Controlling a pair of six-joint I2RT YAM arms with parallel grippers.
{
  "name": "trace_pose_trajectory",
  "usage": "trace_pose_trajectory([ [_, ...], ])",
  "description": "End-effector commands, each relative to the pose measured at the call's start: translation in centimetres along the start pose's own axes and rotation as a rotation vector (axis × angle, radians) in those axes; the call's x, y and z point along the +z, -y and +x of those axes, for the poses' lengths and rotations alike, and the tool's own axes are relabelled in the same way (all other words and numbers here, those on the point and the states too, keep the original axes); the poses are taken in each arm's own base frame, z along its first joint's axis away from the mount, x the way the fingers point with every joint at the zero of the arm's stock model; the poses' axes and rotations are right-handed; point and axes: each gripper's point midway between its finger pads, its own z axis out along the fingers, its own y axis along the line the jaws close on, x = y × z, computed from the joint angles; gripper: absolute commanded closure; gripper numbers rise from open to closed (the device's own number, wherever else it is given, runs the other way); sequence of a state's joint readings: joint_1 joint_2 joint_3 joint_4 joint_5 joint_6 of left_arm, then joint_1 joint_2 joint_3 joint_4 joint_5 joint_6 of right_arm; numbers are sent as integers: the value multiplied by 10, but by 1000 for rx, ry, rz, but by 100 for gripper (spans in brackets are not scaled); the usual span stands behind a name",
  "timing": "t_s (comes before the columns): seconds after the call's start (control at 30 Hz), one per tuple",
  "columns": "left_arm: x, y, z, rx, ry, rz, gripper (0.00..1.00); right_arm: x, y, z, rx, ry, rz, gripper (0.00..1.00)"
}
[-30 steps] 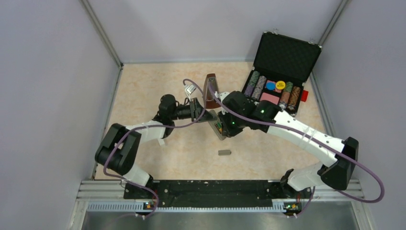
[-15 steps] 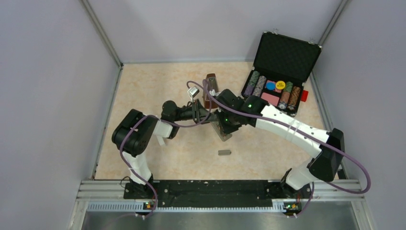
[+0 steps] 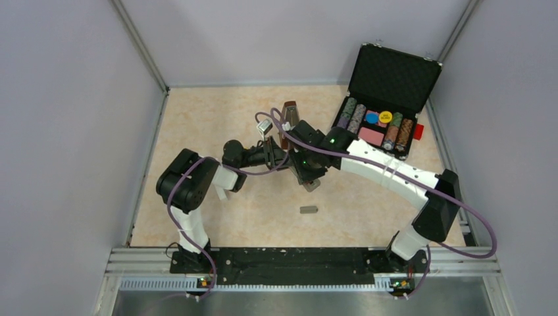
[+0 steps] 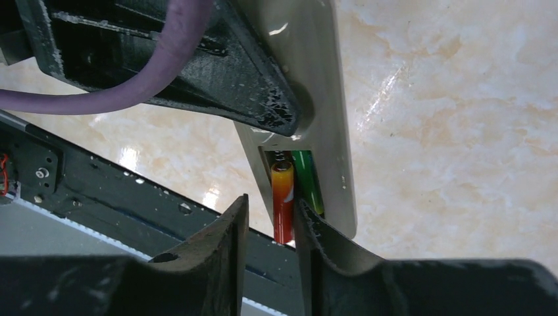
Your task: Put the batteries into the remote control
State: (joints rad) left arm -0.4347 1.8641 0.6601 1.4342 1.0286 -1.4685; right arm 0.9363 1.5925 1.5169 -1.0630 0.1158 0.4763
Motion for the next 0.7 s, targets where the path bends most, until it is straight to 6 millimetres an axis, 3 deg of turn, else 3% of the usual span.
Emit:
trace_pose_trajectory([
  [0.0,2,30,2,81,-30,98,100,-1,14,-12,-2,40,91,64],
  [0.17,4,28,-3,69,-13,95,100,-13,14,-23,45,86,47,57],
  [0.3,5,24,-7,57,3,92,100,-33,27,-38,114,163,18,53],
  [0.67,11,16,-23,34,30,43,100,-59,44,-49,185,261,-20,48],
])
